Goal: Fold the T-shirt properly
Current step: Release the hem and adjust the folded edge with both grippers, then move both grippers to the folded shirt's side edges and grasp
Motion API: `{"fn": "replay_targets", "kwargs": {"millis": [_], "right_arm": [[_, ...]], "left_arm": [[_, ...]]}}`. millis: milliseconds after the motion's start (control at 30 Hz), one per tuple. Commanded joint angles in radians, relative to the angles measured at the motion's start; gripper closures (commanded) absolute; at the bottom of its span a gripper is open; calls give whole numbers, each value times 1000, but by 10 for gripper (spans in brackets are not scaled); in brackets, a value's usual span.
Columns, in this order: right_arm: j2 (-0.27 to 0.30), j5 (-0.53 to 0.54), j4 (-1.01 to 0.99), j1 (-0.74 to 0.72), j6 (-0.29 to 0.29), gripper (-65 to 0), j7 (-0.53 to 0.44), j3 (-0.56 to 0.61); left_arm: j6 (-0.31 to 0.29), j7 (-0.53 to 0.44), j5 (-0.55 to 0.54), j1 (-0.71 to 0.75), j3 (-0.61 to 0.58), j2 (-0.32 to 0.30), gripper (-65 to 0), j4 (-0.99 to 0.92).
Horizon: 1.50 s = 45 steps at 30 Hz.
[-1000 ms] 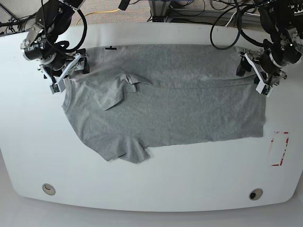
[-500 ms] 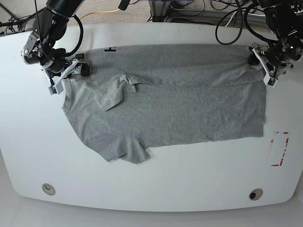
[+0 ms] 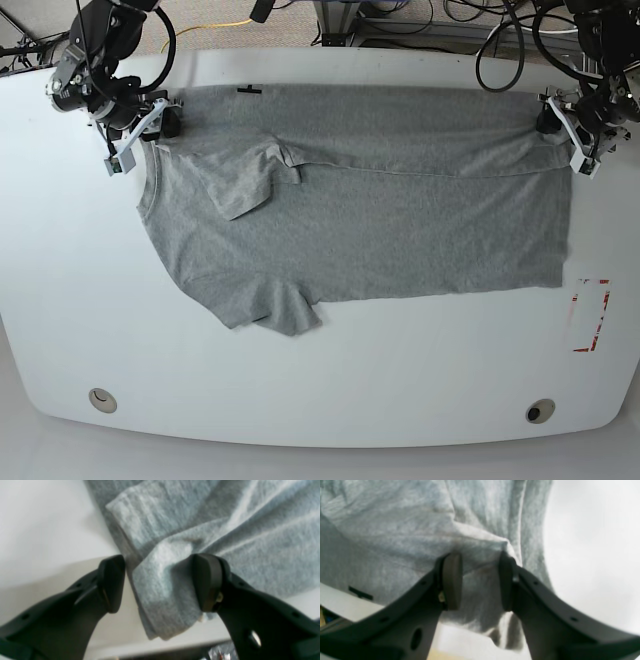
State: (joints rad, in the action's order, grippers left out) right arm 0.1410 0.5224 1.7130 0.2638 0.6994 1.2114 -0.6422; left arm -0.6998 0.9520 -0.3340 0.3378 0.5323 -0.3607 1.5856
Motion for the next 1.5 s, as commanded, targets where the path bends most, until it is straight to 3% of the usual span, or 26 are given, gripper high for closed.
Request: {"fn": "replay_targets", "kwargs": {"millis": [0, 333, 367, 567, 633, 767, 1067, 1467], "right_arm": [[7, -20, 54, 27, -1, -233, 20, -5], [9, -18, 184, 61, -1, -247, 25, -12], [9, -18, 198, 59, -1, -266, 26, -12], [9, -26, 232, -11, -1, -533, 28, -8], [9, -29, 230, -42, -1, -564, 28, -6], [9, -29, 135, -160, -1, -525, 28, -3], [108, -32, -242, -453, -1, -488, -18, 68], [179, -215, -827, -789, -1, -493, -390, 272]], "left_arm": [[2, 34, 34, 33, 2, -14, -388, 48], [2, 34, 31, 83, 15, -11, -389, 161], [2, 34, 31, 82, 22, -10, -389, 174], [2, 98, 31, -7, 35, 9, -390, 273], [2, 126, 31, -49, 38, 10, -390, 289], [2, 161, 31, -116, 38, 12, -390, 293], [2, 161, 40, -187, 38, 39, -389, 289], [2, 161, 40, -190, 32, 39, -389, 286]]}}
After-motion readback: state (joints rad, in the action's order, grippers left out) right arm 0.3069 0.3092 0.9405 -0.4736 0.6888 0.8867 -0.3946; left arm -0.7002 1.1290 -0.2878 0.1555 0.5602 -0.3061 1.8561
